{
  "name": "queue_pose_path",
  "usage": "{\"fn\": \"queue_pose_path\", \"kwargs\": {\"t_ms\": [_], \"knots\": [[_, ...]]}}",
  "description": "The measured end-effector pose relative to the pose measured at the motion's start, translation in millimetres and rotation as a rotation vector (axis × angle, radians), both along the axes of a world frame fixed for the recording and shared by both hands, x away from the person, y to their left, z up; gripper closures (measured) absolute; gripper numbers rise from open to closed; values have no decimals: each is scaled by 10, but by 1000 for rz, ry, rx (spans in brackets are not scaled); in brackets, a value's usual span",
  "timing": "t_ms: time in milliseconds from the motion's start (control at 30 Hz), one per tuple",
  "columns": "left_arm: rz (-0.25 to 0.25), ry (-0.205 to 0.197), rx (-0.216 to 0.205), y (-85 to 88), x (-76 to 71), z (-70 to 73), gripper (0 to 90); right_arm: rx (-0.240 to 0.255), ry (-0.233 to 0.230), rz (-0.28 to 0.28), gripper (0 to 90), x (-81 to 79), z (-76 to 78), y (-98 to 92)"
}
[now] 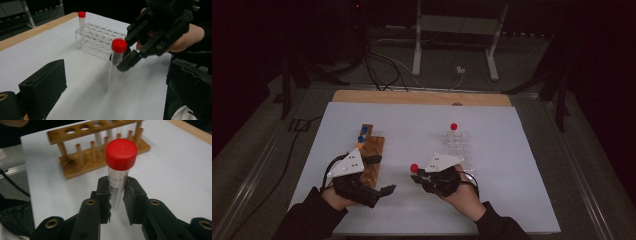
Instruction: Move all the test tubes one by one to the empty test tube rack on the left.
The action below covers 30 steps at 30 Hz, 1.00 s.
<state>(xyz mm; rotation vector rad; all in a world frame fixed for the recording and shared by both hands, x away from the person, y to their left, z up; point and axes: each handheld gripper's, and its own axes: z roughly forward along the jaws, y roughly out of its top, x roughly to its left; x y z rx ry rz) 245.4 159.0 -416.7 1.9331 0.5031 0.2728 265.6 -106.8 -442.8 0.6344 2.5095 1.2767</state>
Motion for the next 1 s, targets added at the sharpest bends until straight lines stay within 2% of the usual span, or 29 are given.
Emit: {"fn": "queue_pose_path", "kwargs": {"t_ms": [200,300,600,800,1000], "knots": [[-20,-7,-1,-112,-40,-31,96,-9,-1,27,744,-72,8,68],[-22,-14,-7,-151,-49,-40,166,-6,6,38,744,-95,3,94],[-31,-43,20,-220,-32,-94,418,-14,15,67,745,-145,-10,162],[-44,-59,38,-277,-24,-130,534,-13,19,72,744,-153,-3,171],[-53,-61,38,-316,-11,-142,621,-16,18,77,744,-155,-4,173]]}}
